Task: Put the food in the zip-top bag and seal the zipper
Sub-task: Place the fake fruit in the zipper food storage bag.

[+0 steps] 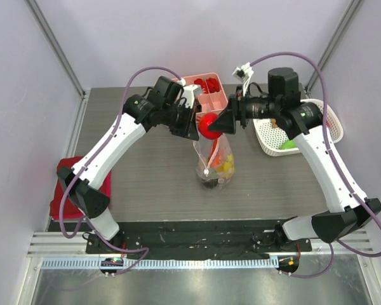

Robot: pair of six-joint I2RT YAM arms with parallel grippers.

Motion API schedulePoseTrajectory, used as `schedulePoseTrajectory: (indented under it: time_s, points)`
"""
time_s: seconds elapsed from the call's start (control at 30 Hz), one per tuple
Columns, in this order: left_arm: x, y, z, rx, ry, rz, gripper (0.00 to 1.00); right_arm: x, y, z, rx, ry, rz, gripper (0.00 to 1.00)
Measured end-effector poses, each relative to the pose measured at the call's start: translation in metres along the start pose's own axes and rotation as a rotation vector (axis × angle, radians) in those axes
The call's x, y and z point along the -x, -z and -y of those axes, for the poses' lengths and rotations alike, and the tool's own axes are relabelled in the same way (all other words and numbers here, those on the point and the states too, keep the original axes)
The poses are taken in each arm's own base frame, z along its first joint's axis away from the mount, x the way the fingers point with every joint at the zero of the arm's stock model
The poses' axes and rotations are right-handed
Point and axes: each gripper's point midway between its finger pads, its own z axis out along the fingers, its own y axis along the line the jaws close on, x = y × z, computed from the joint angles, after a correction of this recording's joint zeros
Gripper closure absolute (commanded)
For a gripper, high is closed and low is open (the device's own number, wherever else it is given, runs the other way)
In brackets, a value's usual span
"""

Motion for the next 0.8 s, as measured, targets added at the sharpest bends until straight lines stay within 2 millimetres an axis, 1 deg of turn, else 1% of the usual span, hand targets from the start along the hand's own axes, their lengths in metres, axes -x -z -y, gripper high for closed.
schedulePoseTrajectory:
  time_s: [0.13, 0.2, 0.37, 0.43, 0.47, 0.5, 0.53, 0.6, 0.73, 0.8]
  points:
    - [0.0, 0.003, 0.004, -0.014, 0.003, 0.003, 1.0, -0.032, -0.012, 0.015, -0.031, -0.04, -0.066, 0.53]
    - [0.0, 0.004, 0.005, -0.018, 0.007, 0.004, 1.0, -0.042, -0.015, 0.025, -0.084, -0.037, -0.091, 0.53]
    - [0.0, 0.006, 0.006, -0.024, 0.009, 0.007, 1.0, -0.041, -0.008, 0.053, -0.252, 0.039, -0.104, 0.52]
    - [0.001, 0.008, 0.007, -0.027, 0.009, 0.01, 1.0, -0.04, -0.002, 0.059, -0.311, 0.073, -0.12, 0.46]
    - [0.001, 0.009, 0.007, -0.029, 0.008, 0.012, 1.0, -0.038, 0.002, 0.062, -0.339, 0.097, -0.131, 0.4]
    - [0.002, 0.009, 0.007, -0.029, 0.008, 0.014, 1.0, -0.037, 0.004, 0.063, -0.354, 0.116, -0.138, 0.3]
    - [0.002, 0.01, 0.008, -0.03, 0.007, 0.017, 1.0, -0.037, 0.007, 0.062, -0.37, 0.138, -0.15, 0.14]
    - [0.005, 0.012, 0.009, -0.032, 0.004, 0.025, 1.0, -0.039, 0.008, 0.059, -0.38, 0.174, -0.177, 0.01]
    - [0.013, 0.018, 0.014, -0.044, -0.008, 0.051, 1.0, -0.051, 0.006, 0.052, -0.369, 0.212, -0.234, 0.0]
    - [0.015, 0.021, 0.017, -0.05, -0.013, 0.06, 1.0, -0.051, 0.009, 0.052, -0.384, 0.213, -0.246, 0.0]
